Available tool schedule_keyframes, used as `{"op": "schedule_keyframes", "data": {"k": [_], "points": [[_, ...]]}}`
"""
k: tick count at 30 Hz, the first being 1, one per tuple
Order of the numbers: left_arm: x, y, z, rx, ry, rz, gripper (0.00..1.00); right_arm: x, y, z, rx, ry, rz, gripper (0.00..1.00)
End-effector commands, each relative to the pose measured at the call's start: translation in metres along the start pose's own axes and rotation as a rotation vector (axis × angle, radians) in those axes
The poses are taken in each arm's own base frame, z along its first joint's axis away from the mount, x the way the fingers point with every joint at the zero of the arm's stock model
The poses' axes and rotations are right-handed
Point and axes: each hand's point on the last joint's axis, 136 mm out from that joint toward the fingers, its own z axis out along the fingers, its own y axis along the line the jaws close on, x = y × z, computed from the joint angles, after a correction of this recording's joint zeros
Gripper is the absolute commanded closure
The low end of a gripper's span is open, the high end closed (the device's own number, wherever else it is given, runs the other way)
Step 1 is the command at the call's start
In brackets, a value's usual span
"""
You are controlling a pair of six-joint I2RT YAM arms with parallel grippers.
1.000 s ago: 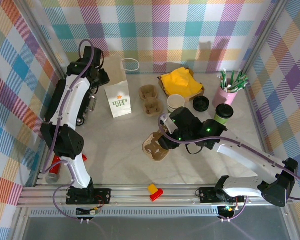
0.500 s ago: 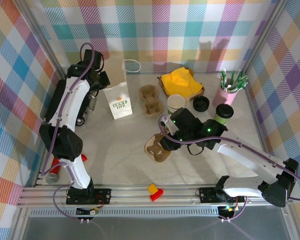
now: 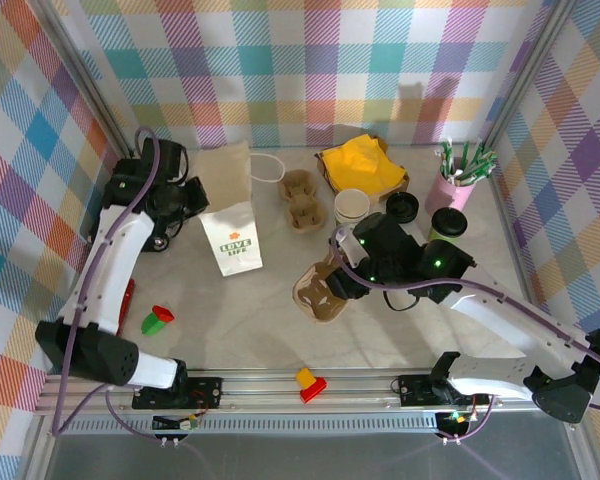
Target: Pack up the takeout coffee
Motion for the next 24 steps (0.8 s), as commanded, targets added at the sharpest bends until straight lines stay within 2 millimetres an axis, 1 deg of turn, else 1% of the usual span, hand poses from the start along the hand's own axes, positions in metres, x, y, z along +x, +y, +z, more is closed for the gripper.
{"op": "schedule_keyframes", "data": {"k": [1,6,13,16,19,21,24], "points": [[0.028,-0.001,-0.016,0.058,0.049,-0.029,1.00,-0.006,0.003,-0.018,-0.001,-0.032,-0.019,0.58],[0.060,-0.002,-0.037,0.114,0.080,-0.008,1.00,-0.012,0.002,-0.035,0.016,-0.069,-0.041,0.58],[0.092,-0.011,-0.060,0.209,0.104,0.046,1.00,-0.019,-0.002,-0.059,0.053,-0.108,-0.072,0.58],[0.104,-0.015,-0.063,0.258,0.117,0.078,1.00,-0.022,-0.002,-0.069,0.062,-0.115,-0.081,0.58],[0.119,-0.022,-0.060,0.312,0.155,0.124,1.00,-0.025,-0.001,-0.079,0.066,-0.132,-0.087,0.58],[0.129,-0.028,-0.059,0.333,0.183,0.165,1.00,-0.030,0.001,-0.088,0.060,-0.148,-0.086,0.59],[0.138,-0.038,-0.061,0.361,0.185,0.228,1.00,-0.036,0.005,-0.100,0.046,-0.173,-0.088,0.59]]}}
